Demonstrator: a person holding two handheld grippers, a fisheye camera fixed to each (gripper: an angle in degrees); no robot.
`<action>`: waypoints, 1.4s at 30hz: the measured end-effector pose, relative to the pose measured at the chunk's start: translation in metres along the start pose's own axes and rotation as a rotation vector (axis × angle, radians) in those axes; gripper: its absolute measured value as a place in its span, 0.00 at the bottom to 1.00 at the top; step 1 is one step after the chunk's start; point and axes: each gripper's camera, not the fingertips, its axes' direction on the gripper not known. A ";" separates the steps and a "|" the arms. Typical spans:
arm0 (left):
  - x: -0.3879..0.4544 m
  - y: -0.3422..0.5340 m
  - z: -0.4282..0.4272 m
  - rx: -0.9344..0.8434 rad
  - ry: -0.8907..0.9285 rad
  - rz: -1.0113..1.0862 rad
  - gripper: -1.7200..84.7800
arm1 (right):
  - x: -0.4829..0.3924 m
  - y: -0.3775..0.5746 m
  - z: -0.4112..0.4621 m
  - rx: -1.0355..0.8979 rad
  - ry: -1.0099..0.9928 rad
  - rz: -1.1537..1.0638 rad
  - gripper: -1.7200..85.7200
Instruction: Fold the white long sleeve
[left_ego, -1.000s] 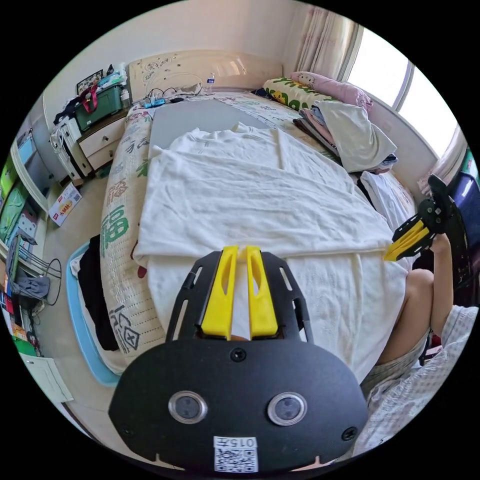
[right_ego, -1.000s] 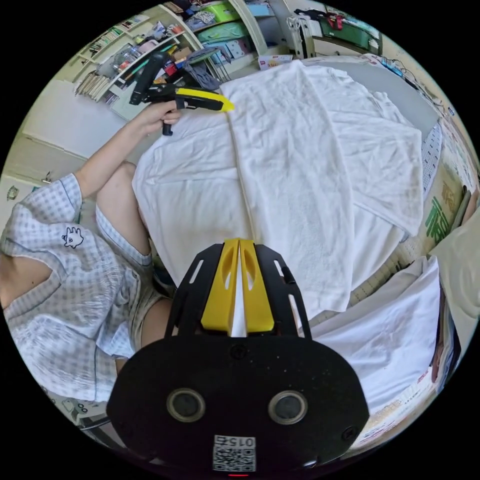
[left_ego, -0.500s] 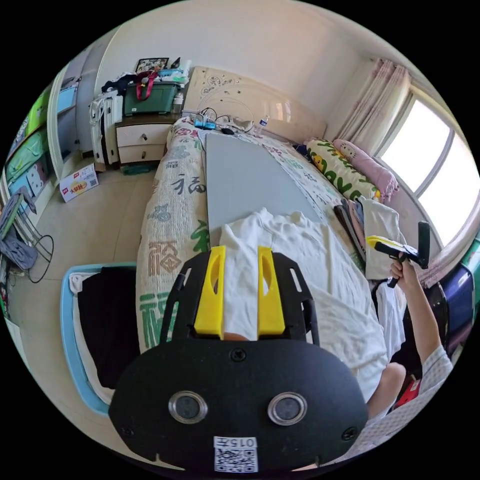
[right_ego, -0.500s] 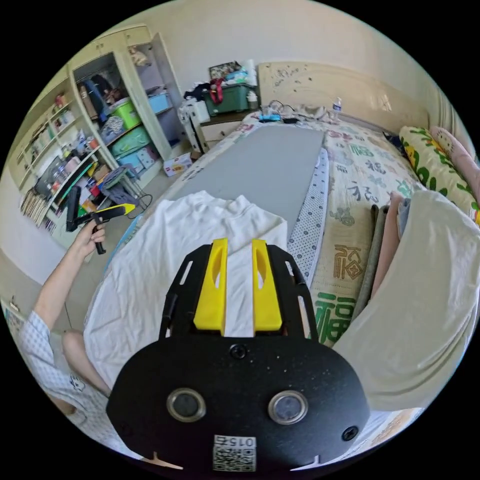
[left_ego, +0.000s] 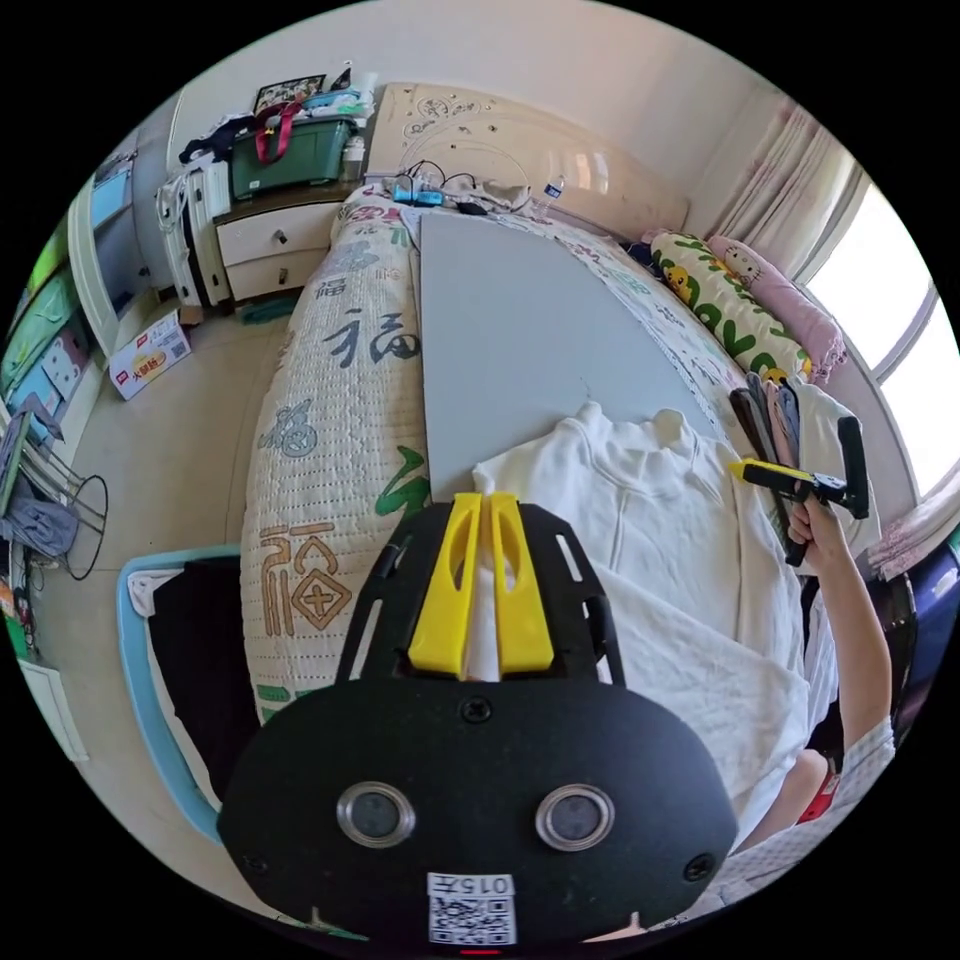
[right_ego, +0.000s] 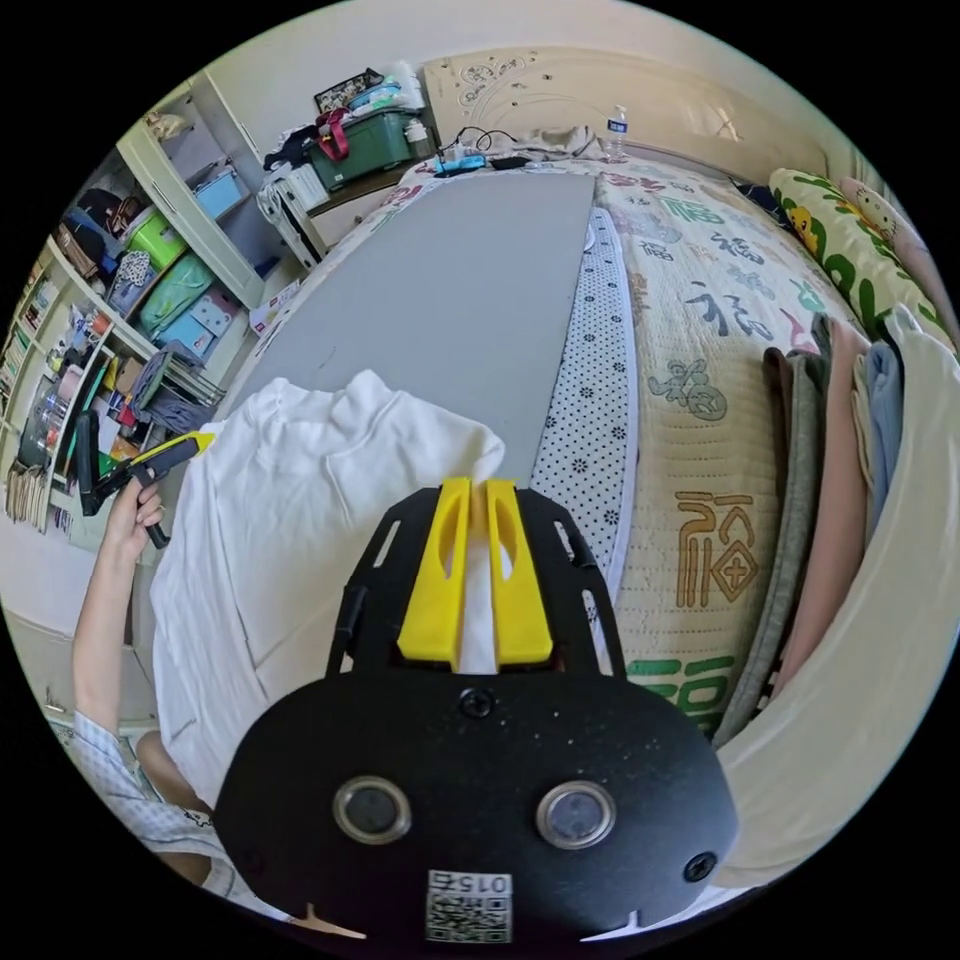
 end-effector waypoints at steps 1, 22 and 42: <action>0.001 0.005 -0.008 0.027 -0.001 0.006 0.03 | 0.000 0.007 -0.004 0.027 -0.013 0.003 0.05; 0.041 0.378 -0.199 -0.103 0.388 0.570 0.03 | -0.044 0.454 -0.082 -0.173 -0.265 -0.458 0.02; 0.031 0.422 -0.210 -0.192 0.213 0.582 0.05 | -0.058 0.558 -0.052 -0.185 -0.127 -0.323 0.06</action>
